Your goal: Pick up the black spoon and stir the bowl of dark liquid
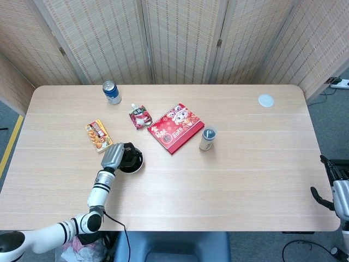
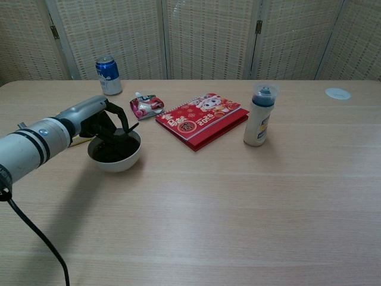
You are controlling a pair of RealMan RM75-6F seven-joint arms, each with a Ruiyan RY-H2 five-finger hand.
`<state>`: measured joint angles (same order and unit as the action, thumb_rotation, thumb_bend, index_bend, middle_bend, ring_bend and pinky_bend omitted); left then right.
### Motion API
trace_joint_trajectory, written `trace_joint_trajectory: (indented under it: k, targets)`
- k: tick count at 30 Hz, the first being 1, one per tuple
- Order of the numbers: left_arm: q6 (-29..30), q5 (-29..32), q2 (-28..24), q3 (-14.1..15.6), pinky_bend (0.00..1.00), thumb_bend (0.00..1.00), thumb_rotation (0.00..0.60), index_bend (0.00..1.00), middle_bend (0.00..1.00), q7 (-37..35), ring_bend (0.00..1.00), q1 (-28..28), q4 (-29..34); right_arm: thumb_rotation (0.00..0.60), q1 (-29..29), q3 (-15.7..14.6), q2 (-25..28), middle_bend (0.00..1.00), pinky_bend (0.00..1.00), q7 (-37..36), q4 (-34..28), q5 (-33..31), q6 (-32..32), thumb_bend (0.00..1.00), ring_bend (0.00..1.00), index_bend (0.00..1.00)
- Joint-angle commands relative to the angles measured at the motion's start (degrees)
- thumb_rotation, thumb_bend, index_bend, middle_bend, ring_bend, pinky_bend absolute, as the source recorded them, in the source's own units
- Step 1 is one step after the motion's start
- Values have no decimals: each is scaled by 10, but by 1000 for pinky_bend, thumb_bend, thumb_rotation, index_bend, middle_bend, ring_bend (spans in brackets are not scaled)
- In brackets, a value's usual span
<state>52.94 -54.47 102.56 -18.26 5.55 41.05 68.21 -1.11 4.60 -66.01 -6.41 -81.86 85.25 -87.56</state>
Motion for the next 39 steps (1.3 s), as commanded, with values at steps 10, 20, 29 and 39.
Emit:
trace_joint_trajectory:
  k: [10,20,29,39]
  targets:
    - [-3,-5,-8,18,1000,475,600,666,1000,15,990,-4,35,600,2,-1,1,200,275,-4,3,-1,-2,239,348,0]
    - [-25,24,18,-5,1000,475,600,666,1000,26,990,26,-18,600,7,-1,3,200,275,-5,1,-4,-6,238,348,0]
    - [-16,18,-18,2,1000,476,600,668,1000,17,990,6,16,600,4,-1,0,200,275,-10,10,-4,-1,238,348,0]
    - [-23,17,-22,18,1000,475,600,668,1000,24,990,6,41,600,7,-2,1,200,275,-12,10,-3,-4,238,349,0]
